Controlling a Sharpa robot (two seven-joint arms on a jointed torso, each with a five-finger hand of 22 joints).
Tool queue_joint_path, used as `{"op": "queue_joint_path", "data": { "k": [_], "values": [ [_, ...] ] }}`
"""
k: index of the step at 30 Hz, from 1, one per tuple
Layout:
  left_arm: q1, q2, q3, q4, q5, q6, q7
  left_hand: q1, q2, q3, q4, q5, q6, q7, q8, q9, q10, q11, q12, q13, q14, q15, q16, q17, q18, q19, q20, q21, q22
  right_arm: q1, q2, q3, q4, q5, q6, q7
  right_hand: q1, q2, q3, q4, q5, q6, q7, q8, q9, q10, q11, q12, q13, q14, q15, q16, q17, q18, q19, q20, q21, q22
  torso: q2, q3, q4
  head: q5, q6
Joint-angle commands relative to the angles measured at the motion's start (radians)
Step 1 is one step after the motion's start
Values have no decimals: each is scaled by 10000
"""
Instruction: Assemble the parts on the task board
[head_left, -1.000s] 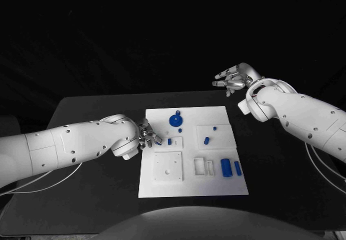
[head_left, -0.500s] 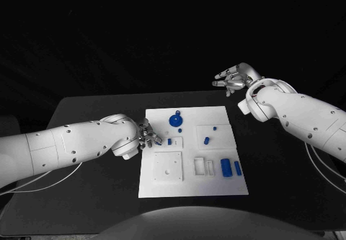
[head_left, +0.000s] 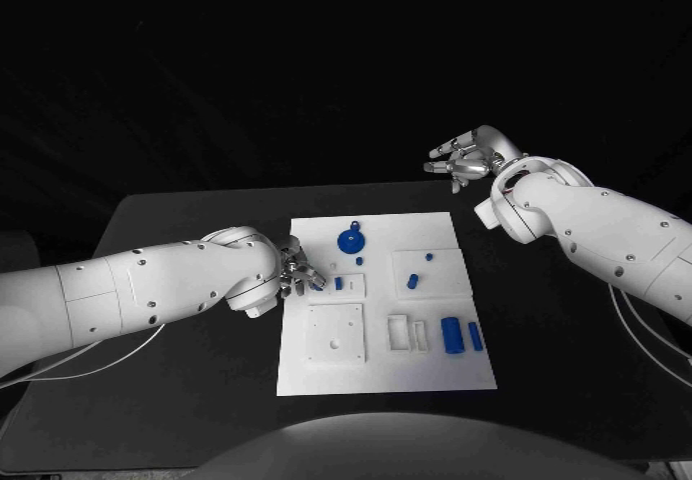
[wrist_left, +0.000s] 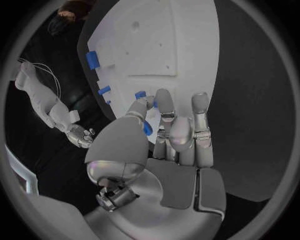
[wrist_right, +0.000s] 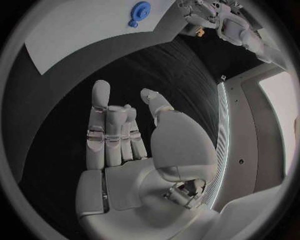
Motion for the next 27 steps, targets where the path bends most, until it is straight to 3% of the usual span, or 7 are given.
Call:
{"op": "queue_joint_path", "data": {
  "k": [1,27],
  "values": [
    [-66,108,-38,31,-72,408,-24,20,135,438,-426,-56,1082,-823,49,1856,416,-119,63,-12,51,-43,60,16,205,3,75,60,185,-5,5,5,22,-61,111,58,-118,14,70,2,36,-15,13,-34,-6,-24,-11,-56,-6,-2,-63,-30,-2,67,342,-16,27,-10,4,-3,1,-5,0],
    [-113,421,-36,-215,-340,846,-166,-35,142,447,-408,-140,1070,-828,33,2026,415,-114,76,-55,32,-41,58,12,273,-33,143,88,178,-6,-3,5,39,-61,127,62,-118,14,70,2,36,-15,13,-34,-6,-24,-11,-56,-6,-2,-63,-30,-2,67,342,-16,27,-10,-1,-1,7,-78,0]
  ]
}}
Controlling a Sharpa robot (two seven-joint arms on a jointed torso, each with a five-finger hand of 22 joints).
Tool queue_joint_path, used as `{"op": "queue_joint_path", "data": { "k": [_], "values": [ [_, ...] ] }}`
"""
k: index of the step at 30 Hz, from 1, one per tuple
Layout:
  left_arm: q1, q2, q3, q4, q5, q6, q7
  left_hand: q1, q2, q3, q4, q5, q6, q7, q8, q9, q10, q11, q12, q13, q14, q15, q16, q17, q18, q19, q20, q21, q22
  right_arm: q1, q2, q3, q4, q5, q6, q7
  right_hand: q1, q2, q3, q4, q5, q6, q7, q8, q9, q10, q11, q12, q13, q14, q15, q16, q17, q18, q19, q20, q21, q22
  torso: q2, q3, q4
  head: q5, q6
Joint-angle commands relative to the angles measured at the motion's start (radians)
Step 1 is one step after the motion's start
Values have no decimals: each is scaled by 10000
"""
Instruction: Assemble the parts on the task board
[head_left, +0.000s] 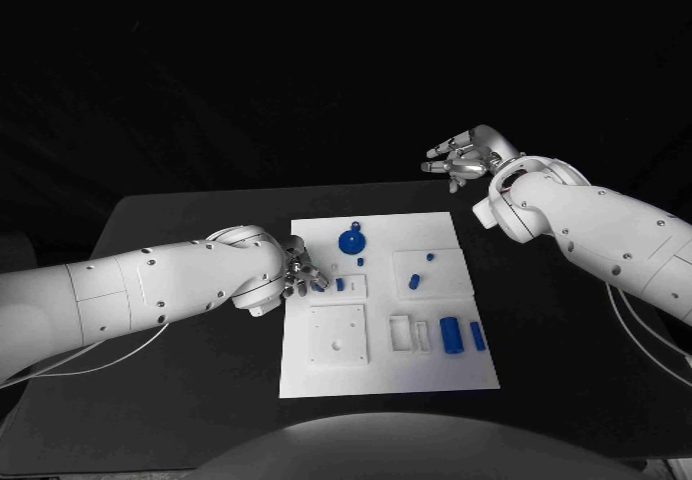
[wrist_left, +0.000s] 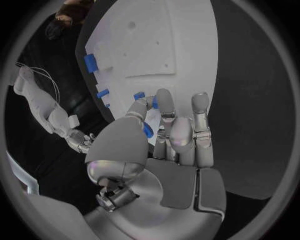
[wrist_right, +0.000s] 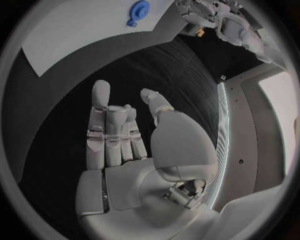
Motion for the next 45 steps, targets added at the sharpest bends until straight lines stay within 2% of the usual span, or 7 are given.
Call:
{"op": "queue_joint_path", "data": {
  "k": [1,9,17,25,33,40,45],
  "values": [
    [-106,71,-58,47,-108,507,-40,21,87,456,-387,-79,985,-917,-21,654,344,-187,16,-14,-36,-51,27,-29,117,-35,76,33,181,-4,1,5,25,-61,123,62,-118,14,70,2,37,-15,13,-34,-6,-40,-28,-56,-7,-2,-63,-30,-2,68,342,-17,27,-10,0,-1,8,-11,0],
    [-111,66,-58,68,-500,379,27,28,38,381,-320,-115,1059,-939,-15,655,346,-192,28,-17,-28,-53,41,-3,142,-33,103,34,180,-4,-4,5,25,-61,118,65,-118,14,70,2,37,-15,13,-34,-6,-40,-28,-56,-7,-2,-63,-30,-2,68,342,-17,27,-10,0,-6,6,-30,0],
    [-113,88,-57,36,-596,204,103,124,-41,214,23,-254,1122,-980,7,843,345,-209,66,-48,-20,-61,45,-8,187,-14,147,28,177,-4,-5,5,25,-61,119,64,-118,14,70,2,37,-15,13,-34,-6,-40,-28,-56,-7,-2,-63,-30,-2,68,342,-17,27,-10,-3,-3,8,-48,0],
    [-113,107,-56,-17,-604,123,144,223,-364,-6,862,-360,1136,-1030,-34,1067,344,-228,92,-52,-12,-80,47,-30,114,20,89,-2,180,-4,-10,5,28,-61,118,63,-118,14,70,2,37,-15,13,-34,-6,-40,-28,-56,-7,-2,-63,-30,-2,68,342,-17,27,-10,-2,-2,9,-61,0],
    [-113,118,-56,-47,-591,295,129,353,-617,-137,1459,-443,1152,-1043,-53,1113,349,-240,99,-58,-25,-85,53,-42,110,27,92,-53,171,-4,-15,5,27,-61,118,64,-118,14,70,2,37,-15,13,-34,-6,-40,-28,-56,-7,-2,-63,-30,-2,68,342,-17,27,-10,-4,-3,5,-62,0],
    [-113,104,-55,-63,-578,507,131,419,-860,-360,1846,-576,1166,-1070,-63,1113,344,-238,103,-60,-36,-89,44,-67,89,26,84,-63,176,-4,-19,5,26,-61,117,68,-134,7,80,-15,57,-17,13,-33,-6,-31,-30,-60,-12,2,-64,-38,-10,63,340,-18,32,-30,-3,-1,10,-69,0],
    [-113,99,-55,-70,-569,539,135,476,-861,-386,1931,-609,1167,-1070,-64,1118,345,-240,103,-60,-38,-88,43,-73,82,25,81,-71,176,-5,-16,5,19,-61,119,69,-134,7,80,-15,57,-17,13,-33,-6,-31,-30,-60,-12,2,-64,-38,-10,63,340,-18,32,-30,0,-2,14,-74,0]
  ]
}}
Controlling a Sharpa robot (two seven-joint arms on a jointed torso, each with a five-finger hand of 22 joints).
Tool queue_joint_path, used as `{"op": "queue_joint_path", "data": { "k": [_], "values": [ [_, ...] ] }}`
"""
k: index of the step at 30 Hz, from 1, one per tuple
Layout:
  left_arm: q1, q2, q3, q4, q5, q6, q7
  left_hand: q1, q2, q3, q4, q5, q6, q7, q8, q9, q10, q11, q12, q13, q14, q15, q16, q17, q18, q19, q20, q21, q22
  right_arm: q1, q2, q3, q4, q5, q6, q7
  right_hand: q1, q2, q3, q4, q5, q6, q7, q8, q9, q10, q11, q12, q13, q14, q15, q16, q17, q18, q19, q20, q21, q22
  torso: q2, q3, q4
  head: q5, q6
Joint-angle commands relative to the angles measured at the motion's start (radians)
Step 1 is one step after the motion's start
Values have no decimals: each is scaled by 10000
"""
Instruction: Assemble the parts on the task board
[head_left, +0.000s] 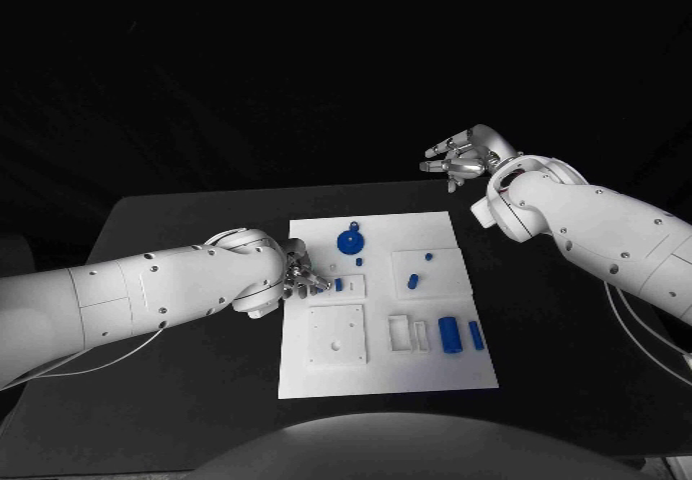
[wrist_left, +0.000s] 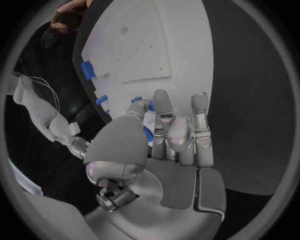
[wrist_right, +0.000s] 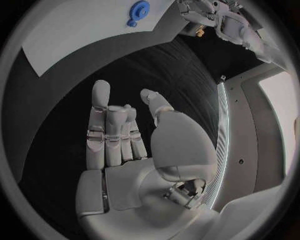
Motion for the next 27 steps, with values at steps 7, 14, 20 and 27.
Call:
{"op": "queue_joint_path", "data": {
  "k": [7,14,20,27],
  "values": [
    [-33,9,-23,-49,16,249,60,39,-68,-150,313,-505,59,-96,-14,31,528,-54,27,-11,5,-49,39,-28,87,32,15,-85,179,-9,5,5,6,-61,107,71,-93,-34,50,15,57,-18,13,-33,-6,-33,-32,-60,-12,2,-65,-38,-10,63,341,-18,33,-8,2,-2,-3,0,0],
    [-34,-52,-20,-98,4,161,115,-217,-390,-681,1158,-2394,209,-114,17,64,528,-53,47,8,3,-48,30,-50,64,45,-1,-99,180,-17,-2,5,3,-61,102,78,-110,-31,40,28,53,-27,13,-35,-7,-35,-30,-67,-22,1,-64,-46,-16,59,341,-18,34,-12,4,-4,-4,-27,0],
    [-34,-151,-16,-59,-70,32,126,-407,-1179,-523,2548,-4641,351,-63,31,138,528,-31,51,13,0,-48,5,-110,35,65,-38,-116,177,-25,-8,5,6,-60,99,82,-99,-37,36,21,54,-30,14,-34,-6,-26,-30,-56,-12,-2,-64,-52,-22,60,342,-18,33,-14,1,-4,2,-23,0],
    [-31,-297,-6,62,-128,-7,105,-689,-1355,-503,2579,-5489,371,-57,4,141,528,-26,42,9,2,-50,-12,-150,12,77,-62,-128,175,-39,-6,5,1,-59,99,88,-99,-37,36,21,54,-30,14,-34,-6,-26,-30,-56,-12,-2,-64,-52,-22,60,342,-18,33,-14,-4,-3,0,-1,0]
  ]
}}
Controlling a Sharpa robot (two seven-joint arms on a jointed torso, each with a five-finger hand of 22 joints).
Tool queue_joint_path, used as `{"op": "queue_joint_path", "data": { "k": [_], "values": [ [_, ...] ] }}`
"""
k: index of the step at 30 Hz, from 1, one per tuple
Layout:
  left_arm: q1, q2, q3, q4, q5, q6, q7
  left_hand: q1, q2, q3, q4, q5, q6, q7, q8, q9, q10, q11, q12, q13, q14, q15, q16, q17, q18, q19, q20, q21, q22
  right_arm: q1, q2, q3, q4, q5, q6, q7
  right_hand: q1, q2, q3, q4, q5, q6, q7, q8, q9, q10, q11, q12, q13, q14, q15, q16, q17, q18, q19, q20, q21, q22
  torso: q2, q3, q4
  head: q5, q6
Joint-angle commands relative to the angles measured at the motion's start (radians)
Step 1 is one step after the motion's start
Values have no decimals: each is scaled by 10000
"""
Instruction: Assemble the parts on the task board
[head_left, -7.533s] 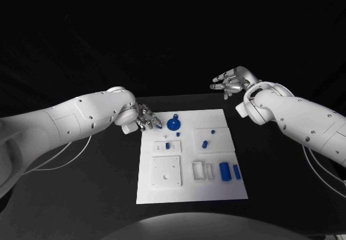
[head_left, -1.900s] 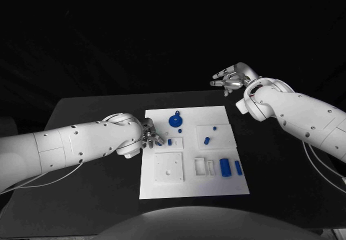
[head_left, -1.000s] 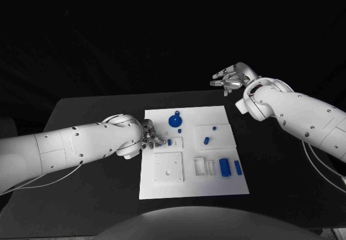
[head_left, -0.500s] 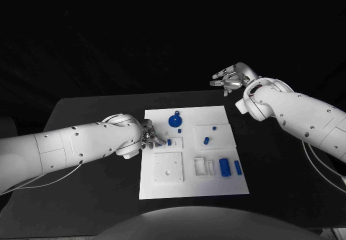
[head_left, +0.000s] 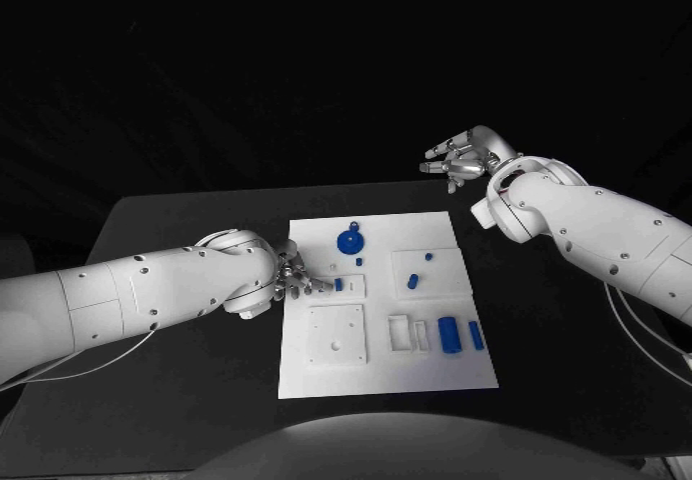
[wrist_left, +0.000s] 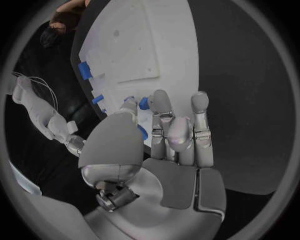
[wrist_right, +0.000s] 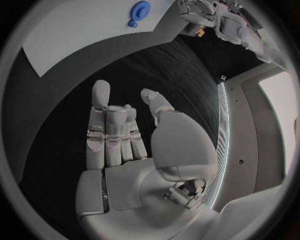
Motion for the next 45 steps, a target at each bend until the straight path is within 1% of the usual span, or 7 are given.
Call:
{"op": "queue_joint_path", "data": {
  "k": [1,8,18,23,28,35,45],
  "values": [
    [1,-48,9,86,-55,-25,55,-66,-6,0,51,-29,36,29,3,11,540,-13,43,4,0,-51,-12,-10,13,40,-24,-51,169,-13,2,5,8,-59,100,84,-60,4,36,21,54,-30,13,-34,-6,-27,-31,-56,1,-2,-64,-52,-9,60,341,-18,33,-15,0,0,-3,10,1],
    [9,-221,81,254,298,-68,165,-260,-41,-17,68,-156,18,38,-31,2,539,-4,32,-6,-22,-47,-40,-77,0,21,-16,-77,170,-37,1,5,-5,-56,97,93,-58,9,25,18,53,-44,16,-34,-6,-44,-30,-83,-29,-13,-62,-95,-45,61,338,-17,22,-29,6,-6,1,1,1],
    [65,-441,675,421,842,-348,490,-212,6,16,74,-189,-189,120,-103,-327,544,50,-214,-106,-173,-30,-296,-486,-95,-29,-104,-237,134,-97,14,6,-23,-47,98,103,-58,9,25,18,53,-44,16,-34,-6,-44,-30,-83,-29,-13,-62,-95,-45,61,338,-17,22,-29,1,10,-3,42,1],
    [271,-498,900,348,1519,-892,1408,671,463,41,-185,317,-1308,488,-137,-1948,339,273,-1557,-393,-972,91,-1581,-2365,-441,-321,-255,-1020,-153,-104,21,6,-32,-46,94,110,-64,15,15,23,50,-49,18,-33,-5,-55,-29,-99,-50,-14,-63,-132,-75,61,340,-17,7,-54,1,11,-22,53,1],
    [407,-361,959,76,2003,-1355,2745,2560,1260,20,-1799,1789,-2768,1180,-185,-5279,-1063,774,-3788,-1416,-1899,591,-2362,-3022,-446,-761,123,-2042,-679,-106,28,6,-44,-41,93,115,-66,16,13,25,49,-50,19,-33,-5,-58,-28,-104,-56,-14,-63,-143,-84,61,341,-17,2,-62,5,13,-11,44,1],
    [447,134,745,-570,563,-1897,4352,3759,1132,1705,-3588,1143,-2891,1726,-163,-9029,-1524,1323,-6029,-2341,-2104,978,-2796,-3686,63,-1032,508,-2197,-185,-107,45,6,-42,-33,80,141,-63,18,12,23,50,-61,21,-35,-7,-82,-27,-132,-89,-22,-63,-169,-106,60,339,-16,-5,-74,5,6,-17,57,31],
    [337,718,194,-1307,-1569,-2461,5895,3368,903,2146,-4035,-197,-3080,1725,-153,-10258,-2421,1605,-6073,-2379,-1990,1173,-3043,-4090,345,-997,781,-2358,43,-107,27,6,-28,68,22,267,-66,27,127,-94,48,-100,14,-37,-7,104,-94,-1761,-1782,-165,-99,-690,-508,23,303,-41,-220,-290,19,-4,-29,16,163]
  ]
}}
